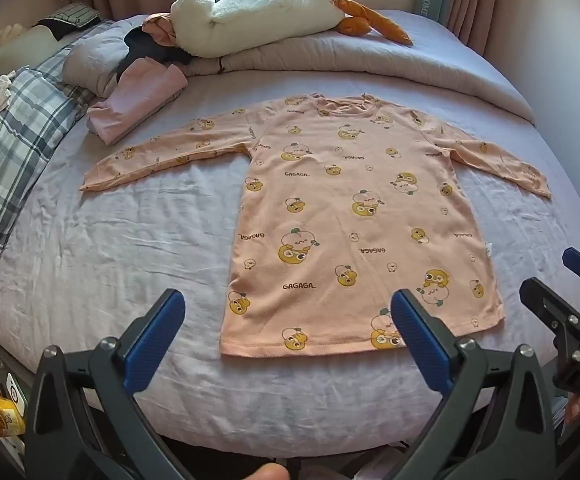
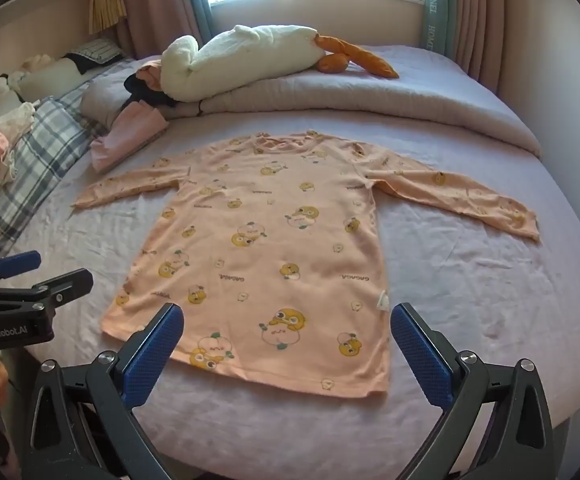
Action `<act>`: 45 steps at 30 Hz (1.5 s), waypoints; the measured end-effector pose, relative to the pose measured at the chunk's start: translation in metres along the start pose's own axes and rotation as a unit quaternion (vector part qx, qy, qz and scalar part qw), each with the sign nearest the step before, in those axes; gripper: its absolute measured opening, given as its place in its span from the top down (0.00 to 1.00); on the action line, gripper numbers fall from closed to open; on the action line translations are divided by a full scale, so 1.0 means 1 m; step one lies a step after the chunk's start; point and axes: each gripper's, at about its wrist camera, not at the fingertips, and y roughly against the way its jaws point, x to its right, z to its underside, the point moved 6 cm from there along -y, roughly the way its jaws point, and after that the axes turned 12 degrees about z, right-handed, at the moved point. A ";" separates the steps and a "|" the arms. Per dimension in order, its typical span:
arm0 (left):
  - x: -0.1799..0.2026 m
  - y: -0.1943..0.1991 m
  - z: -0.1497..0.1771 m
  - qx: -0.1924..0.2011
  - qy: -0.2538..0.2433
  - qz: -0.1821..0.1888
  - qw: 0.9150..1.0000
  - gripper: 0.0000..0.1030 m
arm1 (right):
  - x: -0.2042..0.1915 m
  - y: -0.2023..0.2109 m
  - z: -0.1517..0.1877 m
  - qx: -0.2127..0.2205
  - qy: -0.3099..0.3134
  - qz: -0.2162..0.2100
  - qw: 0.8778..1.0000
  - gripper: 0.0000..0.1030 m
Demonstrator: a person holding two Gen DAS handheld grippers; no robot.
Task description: Fold small clothes
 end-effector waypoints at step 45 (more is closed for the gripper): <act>0.002 0.005 -0.002 0.010 -0.011 -0.009 1.000 0.00 | -0.002 0.003 0.000 0.004 0.005 -0.002 1.000 0.01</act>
